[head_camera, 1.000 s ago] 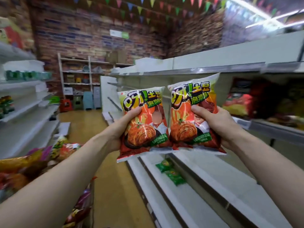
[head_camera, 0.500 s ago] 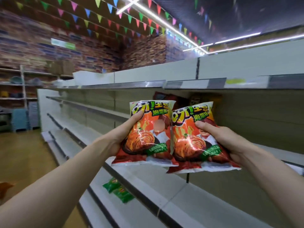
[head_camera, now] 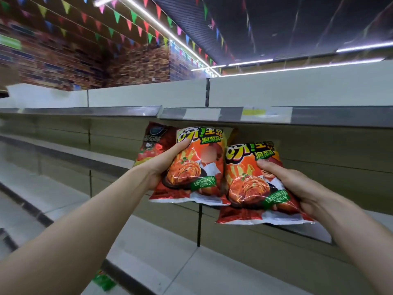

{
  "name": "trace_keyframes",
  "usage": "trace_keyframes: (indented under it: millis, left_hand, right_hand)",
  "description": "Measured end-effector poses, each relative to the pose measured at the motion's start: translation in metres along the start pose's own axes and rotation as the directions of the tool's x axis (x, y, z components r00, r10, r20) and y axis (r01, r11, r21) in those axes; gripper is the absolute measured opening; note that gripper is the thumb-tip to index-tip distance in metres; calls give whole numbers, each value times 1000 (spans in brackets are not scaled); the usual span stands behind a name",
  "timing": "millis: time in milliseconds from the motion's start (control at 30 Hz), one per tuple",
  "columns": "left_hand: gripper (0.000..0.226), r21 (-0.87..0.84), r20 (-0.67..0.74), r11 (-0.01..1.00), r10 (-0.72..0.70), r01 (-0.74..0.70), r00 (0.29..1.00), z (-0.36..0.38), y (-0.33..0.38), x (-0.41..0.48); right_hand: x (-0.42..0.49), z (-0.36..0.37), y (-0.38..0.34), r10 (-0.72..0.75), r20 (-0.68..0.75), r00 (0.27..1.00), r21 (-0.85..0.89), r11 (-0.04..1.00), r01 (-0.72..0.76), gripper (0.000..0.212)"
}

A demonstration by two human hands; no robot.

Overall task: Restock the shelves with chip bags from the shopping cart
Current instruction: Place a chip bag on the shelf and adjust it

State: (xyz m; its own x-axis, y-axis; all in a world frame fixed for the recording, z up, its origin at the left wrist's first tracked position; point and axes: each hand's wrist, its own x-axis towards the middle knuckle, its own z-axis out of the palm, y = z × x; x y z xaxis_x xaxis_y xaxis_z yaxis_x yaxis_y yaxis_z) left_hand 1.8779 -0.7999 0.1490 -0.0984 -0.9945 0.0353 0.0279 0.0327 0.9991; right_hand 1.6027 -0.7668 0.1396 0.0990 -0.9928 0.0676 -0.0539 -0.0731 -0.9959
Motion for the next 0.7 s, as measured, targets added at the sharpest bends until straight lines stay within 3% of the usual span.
trace_keyframes:
  millis: [133, 233, 400, 500, 600, 700]
  left_hand:
    - [61, 28, 39, 999, -35, 34, 999, -6, 6, 36]
    - [72, 49, 39, 999, -23, 21, 999, -14, 10, 64]
    - [44, 123, 36, 992, 6, -11, 999, -25, 11, 106]
    - [62, 155, 42, 987, 45, -51, 998, -24, 5, 122]
    - [113, 154, -7, 982, 108, -106, 994, -22, -5, 138]
    - [85, 225, -65, 951, 233, -213, 970, -19, -9, 140]
  right_hand:
    - [15, 5, -2, 19, -61, 998, 13, 1000, -18, 47]
    - [34, 3, 8, -39, -156, 987, 1, 999, 40, 91]
    - [52, 12, 14, 78, -217, 973, 118, 992, -53, 65]
    - [66, 14, 18, 89, -269, 959, 97, 993, -65, 35]
    - [75, 18, 20, 112, -358, 927, 77, 993, -90, 36]
    - [80, 22, 19, 127, -405, 905, 60, 992, -112, 38]
